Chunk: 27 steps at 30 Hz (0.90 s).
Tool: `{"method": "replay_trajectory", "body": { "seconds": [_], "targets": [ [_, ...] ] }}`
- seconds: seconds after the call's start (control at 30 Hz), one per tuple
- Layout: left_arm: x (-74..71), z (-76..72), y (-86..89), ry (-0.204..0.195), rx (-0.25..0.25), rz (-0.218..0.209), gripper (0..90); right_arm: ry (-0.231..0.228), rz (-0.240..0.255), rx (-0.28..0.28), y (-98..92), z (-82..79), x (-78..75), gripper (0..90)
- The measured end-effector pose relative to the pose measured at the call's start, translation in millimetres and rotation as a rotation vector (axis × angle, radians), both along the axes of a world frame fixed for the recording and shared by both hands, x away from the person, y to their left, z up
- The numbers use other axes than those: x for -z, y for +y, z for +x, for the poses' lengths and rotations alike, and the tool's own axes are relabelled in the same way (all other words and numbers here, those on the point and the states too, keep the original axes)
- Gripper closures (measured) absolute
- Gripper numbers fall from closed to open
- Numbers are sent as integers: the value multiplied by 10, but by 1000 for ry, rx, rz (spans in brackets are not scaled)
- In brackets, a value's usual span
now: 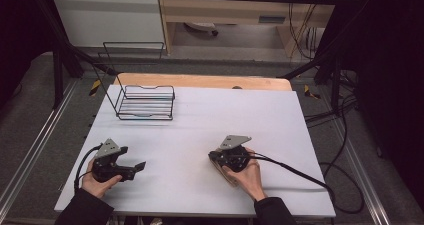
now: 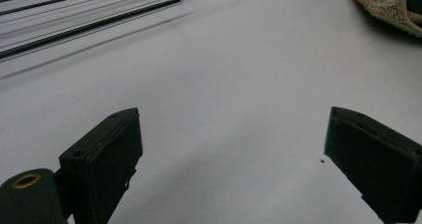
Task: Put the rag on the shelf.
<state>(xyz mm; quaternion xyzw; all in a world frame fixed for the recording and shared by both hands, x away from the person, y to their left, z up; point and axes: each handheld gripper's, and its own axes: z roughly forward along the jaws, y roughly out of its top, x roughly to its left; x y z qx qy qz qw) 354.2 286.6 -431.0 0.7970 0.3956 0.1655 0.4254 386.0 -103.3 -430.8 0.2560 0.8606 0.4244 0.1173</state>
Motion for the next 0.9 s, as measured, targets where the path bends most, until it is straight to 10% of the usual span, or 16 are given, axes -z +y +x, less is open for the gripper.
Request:
{"method": "replay_trajectory", "body": {
  "seconds": [0.53, 0.9],
  "targets": [
    [-2, 0, 5, 2, -3, 1, 75, 42, -3, -57, 358, -9, 141, 831],
    [-8, -3, 1, 9, -6, 2, 65, 20, 96, -3, 146, 21, -152, 501]
  ]
}}
